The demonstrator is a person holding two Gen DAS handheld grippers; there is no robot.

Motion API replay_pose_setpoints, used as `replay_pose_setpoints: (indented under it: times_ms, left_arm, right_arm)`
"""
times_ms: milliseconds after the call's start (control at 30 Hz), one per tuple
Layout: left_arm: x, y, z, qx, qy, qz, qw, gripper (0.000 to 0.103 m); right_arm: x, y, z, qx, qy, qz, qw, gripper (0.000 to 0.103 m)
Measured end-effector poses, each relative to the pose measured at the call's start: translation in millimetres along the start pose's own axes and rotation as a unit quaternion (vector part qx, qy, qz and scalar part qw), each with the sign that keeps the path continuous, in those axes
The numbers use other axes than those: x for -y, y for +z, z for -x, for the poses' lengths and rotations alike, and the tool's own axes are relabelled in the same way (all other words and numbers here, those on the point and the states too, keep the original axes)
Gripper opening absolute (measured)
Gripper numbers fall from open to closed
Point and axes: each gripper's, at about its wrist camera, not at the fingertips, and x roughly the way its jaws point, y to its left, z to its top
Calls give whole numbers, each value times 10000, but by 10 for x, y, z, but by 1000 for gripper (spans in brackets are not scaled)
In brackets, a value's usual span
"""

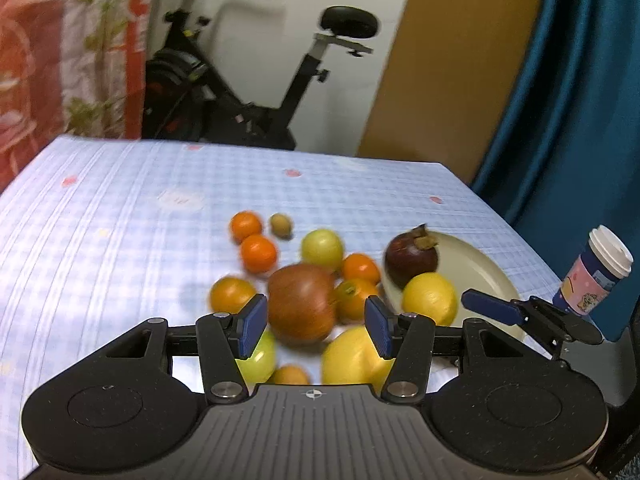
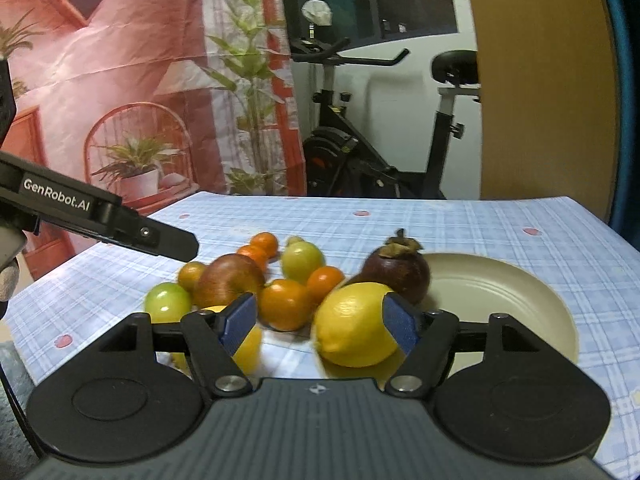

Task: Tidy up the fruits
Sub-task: 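Move the left tool to a second large lemon and grasp it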

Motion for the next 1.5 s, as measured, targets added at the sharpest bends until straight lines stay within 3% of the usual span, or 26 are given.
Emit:
replay_pose_setpoints:
  times_ms: [200, 633, 1000, 1267, 1500]
  left_arm:
    - [-202, -35, 0, -16, -15, 301, 9995, 56]
    - [-90, -178, -121, -105, -478, 70, 9988, 56]
    - [-9, -217, -154, -151, -625, -76, 9979, 55]
    - [216, -213, -301, -174, -355, -754, 9964, 55]
    - [221, -204, -468, -432, -602, -662, 9951, 55]
  right_arm:
    - [-178, -17, -87, -133, 105, 313, 9994, 74]
    - [-430, -67, -192, -282, 351, 831, 9955, 73]
    - [-472, -171, -298, -427, 740, 944, 9919, 71]
    - [-378, -237, -375, -488, 945, 623, 9924, 67]
    - [-350, -242, -411, -601, 1108, 511, 9907, 67]
